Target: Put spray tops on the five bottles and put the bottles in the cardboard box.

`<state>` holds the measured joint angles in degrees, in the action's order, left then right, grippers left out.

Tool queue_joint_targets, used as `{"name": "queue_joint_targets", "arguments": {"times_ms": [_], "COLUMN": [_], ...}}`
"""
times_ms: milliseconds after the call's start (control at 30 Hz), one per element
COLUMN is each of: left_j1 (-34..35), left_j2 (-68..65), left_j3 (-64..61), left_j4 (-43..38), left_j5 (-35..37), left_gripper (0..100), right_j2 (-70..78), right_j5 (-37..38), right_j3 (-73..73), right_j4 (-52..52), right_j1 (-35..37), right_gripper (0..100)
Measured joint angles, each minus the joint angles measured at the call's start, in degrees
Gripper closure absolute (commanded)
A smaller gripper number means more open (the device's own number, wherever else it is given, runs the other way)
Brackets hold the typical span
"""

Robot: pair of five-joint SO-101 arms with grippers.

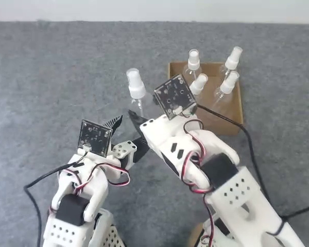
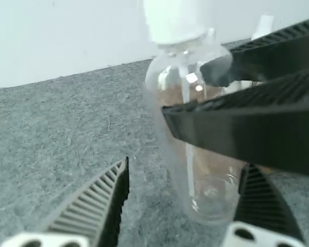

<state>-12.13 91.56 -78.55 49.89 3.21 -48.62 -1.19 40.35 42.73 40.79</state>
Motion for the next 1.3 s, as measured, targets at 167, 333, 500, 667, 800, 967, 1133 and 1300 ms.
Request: {"name": "queue_joint_targets", "arguments": {"times_ms": [167,333,500,667,800,967,1133,1300], "left_j1": [0.0,0.0,0.18,0.18,0.18,0.18,0.18,0.18], "left_j2": [0.0,0.0,-0.53,-0.53,-0.53,-0.53,-0.53,-0.53], "left_j3": [0.0,0.0,0.0,-0.35,-0.35,-0.35,-0.35,-0.35], "left_j4": [0.0,0.0,0.0,0.0,0.0,0.0,0.0,0.0], "left_j5": [-0.26,-0.26,-0.35,-0.35,-0.35,-0.35,-0.35,-0.35], "left_gripper": [69,69,69,69,69,69,69,69], "right_j2": [-2.02,-2.02,-2.02,-2.02,-2.11,-2.81,-2.81,-2.81], "right_j5": [0.0,-0.09,-0.09,1.76,2.02,2.2,2.37,2.37], "right_j3": [-0.09,-0.09,-0.09,-0.09,0.26,4.92,13.27,19.87], "right_j4": [1.76,1.85,1.85,1.93,1.93,1.93,-4.75,-14.15], "right_j1": [0.0,-1.05,-11.43,-22.59,-26.37,-27.08,-27.16,-27.16], "right_gripper": [99.3,99.3,99.3,99.3,99.3,99.3,99.3,99.3]}}
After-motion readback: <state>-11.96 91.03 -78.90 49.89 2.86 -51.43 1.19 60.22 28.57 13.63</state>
